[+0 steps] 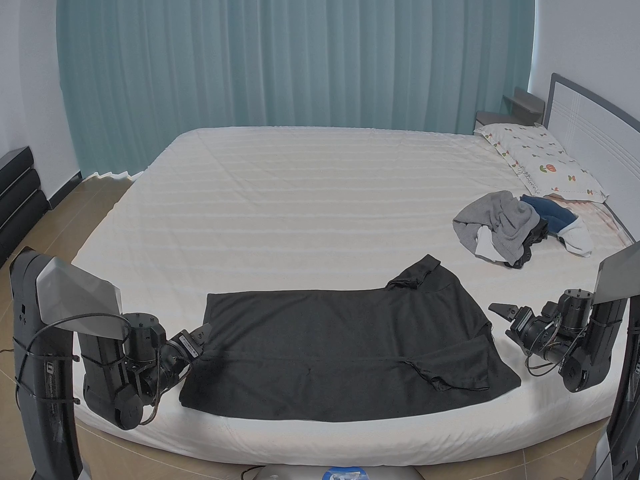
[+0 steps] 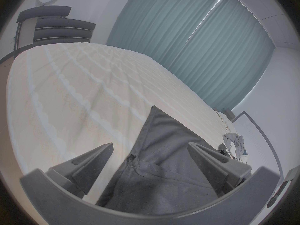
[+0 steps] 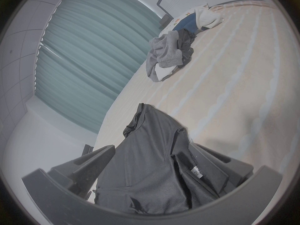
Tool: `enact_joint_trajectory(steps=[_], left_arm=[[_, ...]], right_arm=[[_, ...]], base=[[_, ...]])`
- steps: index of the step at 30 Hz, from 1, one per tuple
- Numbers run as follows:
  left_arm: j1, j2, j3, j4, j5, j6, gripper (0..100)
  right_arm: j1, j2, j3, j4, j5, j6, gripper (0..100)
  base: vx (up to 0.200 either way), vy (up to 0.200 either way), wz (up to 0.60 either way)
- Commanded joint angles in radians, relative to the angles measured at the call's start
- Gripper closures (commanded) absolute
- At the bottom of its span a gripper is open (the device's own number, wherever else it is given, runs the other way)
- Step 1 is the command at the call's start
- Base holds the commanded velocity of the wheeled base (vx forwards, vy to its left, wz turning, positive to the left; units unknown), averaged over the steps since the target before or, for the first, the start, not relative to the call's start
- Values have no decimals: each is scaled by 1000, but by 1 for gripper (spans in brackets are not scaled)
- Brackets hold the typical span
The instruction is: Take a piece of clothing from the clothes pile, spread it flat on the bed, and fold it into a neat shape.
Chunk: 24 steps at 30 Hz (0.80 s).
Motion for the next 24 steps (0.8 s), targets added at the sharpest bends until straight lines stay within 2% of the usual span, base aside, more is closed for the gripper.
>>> enact_joint_trajectory(steps=[1, 3, 16, 24], left_arm=[[3, -5, -6, -6, 5, -1, 0], [9, -11, -10, -6, 33, -2, 0], [17, -12, -44, -6, 42, -7, 0], [17, -25, -55, -4, 31, -11, 0]], right_arm=[[2, 3, 1, -9, 0, 0, 0], [2, 3, 1, -9, 0, 0, 0], [14, 4, 6, -9, 0, 0, 0], [40, 4, 15, -9, -2, -1, 0]], base=[[0, 0, 0], [0, 0, 0], [200, 0, 0], [0, 0, 0]])
